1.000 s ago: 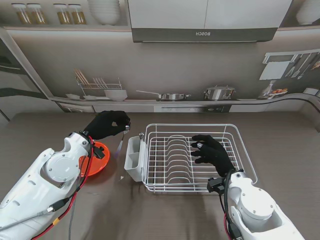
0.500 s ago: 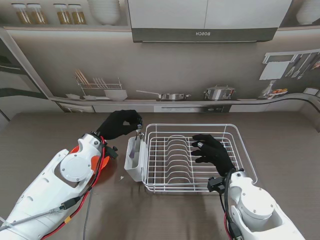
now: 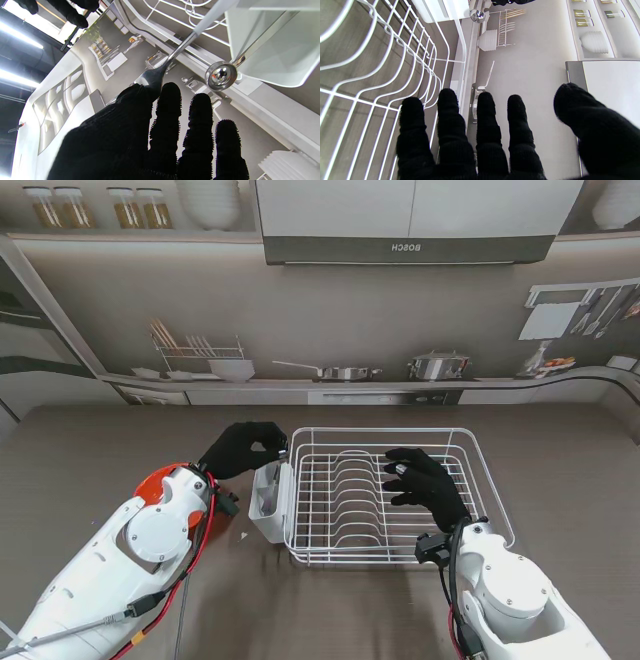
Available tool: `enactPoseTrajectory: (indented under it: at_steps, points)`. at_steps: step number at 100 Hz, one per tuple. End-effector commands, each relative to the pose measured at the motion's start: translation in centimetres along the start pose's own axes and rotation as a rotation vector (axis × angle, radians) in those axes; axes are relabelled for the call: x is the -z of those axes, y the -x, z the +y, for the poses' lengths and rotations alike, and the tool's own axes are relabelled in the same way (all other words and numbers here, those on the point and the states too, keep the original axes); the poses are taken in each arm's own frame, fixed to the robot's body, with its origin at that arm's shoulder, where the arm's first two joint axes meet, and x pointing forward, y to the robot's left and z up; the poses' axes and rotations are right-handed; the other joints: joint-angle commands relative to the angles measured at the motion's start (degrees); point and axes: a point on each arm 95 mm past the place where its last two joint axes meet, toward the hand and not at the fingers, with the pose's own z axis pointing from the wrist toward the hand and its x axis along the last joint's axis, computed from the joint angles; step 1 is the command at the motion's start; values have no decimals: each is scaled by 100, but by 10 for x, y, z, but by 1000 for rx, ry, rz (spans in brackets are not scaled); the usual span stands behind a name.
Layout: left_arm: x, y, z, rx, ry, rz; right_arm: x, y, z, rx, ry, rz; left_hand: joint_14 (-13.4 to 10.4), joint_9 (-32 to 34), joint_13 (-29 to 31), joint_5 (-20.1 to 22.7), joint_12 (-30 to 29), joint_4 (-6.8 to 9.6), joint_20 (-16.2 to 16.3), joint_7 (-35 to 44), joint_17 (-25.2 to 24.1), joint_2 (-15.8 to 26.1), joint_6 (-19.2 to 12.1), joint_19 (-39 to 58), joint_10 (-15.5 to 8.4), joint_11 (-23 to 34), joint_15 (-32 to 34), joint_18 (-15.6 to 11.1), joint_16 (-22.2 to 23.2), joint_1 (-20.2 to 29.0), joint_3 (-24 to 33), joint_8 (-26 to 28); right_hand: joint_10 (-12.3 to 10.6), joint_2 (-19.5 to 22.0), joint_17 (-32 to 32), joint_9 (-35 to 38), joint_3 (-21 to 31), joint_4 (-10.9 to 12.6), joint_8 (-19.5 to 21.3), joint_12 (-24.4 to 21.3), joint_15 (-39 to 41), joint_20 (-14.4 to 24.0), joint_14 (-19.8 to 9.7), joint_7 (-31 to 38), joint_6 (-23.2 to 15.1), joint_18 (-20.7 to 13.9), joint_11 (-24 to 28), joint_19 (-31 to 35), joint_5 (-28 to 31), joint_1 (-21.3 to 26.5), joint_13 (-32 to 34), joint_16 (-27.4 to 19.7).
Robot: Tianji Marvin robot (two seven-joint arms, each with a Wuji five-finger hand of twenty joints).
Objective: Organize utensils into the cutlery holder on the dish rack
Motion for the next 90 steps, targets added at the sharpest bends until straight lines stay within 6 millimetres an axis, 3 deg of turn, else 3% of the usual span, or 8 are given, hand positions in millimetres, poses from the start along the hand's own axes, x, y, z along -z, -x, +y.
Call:
enactPoseTrajectory:
  at_steps: [1,19,44,57,63,71,79,90]
  points:
    - [3,4,9,-9,30,-17,1,1,-4,-7,-14,0,45,-167,-153,429,42,360,44,265,-168,320,-213,-186,48,-74,-125,-205,-65,387,-199,81,6,122,18,99,-28,66,-104,-46,37,-20,64,-39,-11,149,-34,9,74,-128,143,72]
    - [7,8,13,-31,48,-25,1,1,-3,-7,-13,0,67,-549,-471,525,-548,527,23,-135,-337,418,-156,-487,224,-407,-472,-308,-270,576,-612,-164,0,122,21,102,-28,66,-104,-45,41,-20,64,-39,-10,145,-33,10,79,-129,152,73]
    - [14,11,13,-95,87,-29,1,1,-4,-7,-15,0,28,-999,-736,590,-1593,528,-47,-1076,-488,246,-35,-876,320,-569,-926,-294,-556,598,-869,-845,-2,124,20,103,-29,66,-105,-44,43,-20,62,-42,-7,147,-35,10,80,-128,157,74]
    - [16,12,12,-115,96,-28,1,2,-4,-8,-18,-2,18,-1234,-868,396,-2831,539,-25,-1791,-525,142,151,-1042,363,-494,-1125,-299,-667,475,-1060,-989,6,121,17,110,-29,67,-104,-42,41,-21,70,-41,-9,148,-31,9,81,-125,151,74]
    - [17,13,11,-121,100,-26,1,2,-4,-8,-18,-2,10,-1365,-964,286,-3006,558,-59,-2192,-558,147,277,-1177,390,-633,-1299,-308,-766,196,-1162,-1158,-1,120,12,109,-30,67,-104,-42,41,-21,60,-40,-14,144,-32,7,83,-127,152,74]
    - [18,13,11,-124,101,-24,1,2,-4,-8,-18,-2,16,-1527,-1079,286,-3189,547,-36,-2969,-595,223,449,-1334,430,-715,-1438,-305,-846,-381,-855,-1015,3,119,17,111,-29,66,-103,-41,44,-20,67,-38,-4,141,-30,9,85,-128,156,75]
    - [18,13,10,-124,100,-22,1,2,-5,-9,-19,-2,27,-1712,-1170,202,-3356,764,-26,-3396,-630,295,573,-1501,465,-844,-1561,-294,-899,-909,-488,-1244,5,123,13,111,-29,67,-104,-41,44,-21,66,-40,-6,146,-30,7,81,-125,157,75]
    - [19,13,9,-126,95,-18,1,2,-5,-9,-19,-3,27,-1940,-1286,-43,-3563,723,-49,-3603,-667,312,651,-1737,501,-1006,-1752,-259,-995,-1307,-622,-1454,4,120,19,112,-32,66,-103,-41,40,-19,60,-39,-7,150,-31,11,83,-128,148,73]
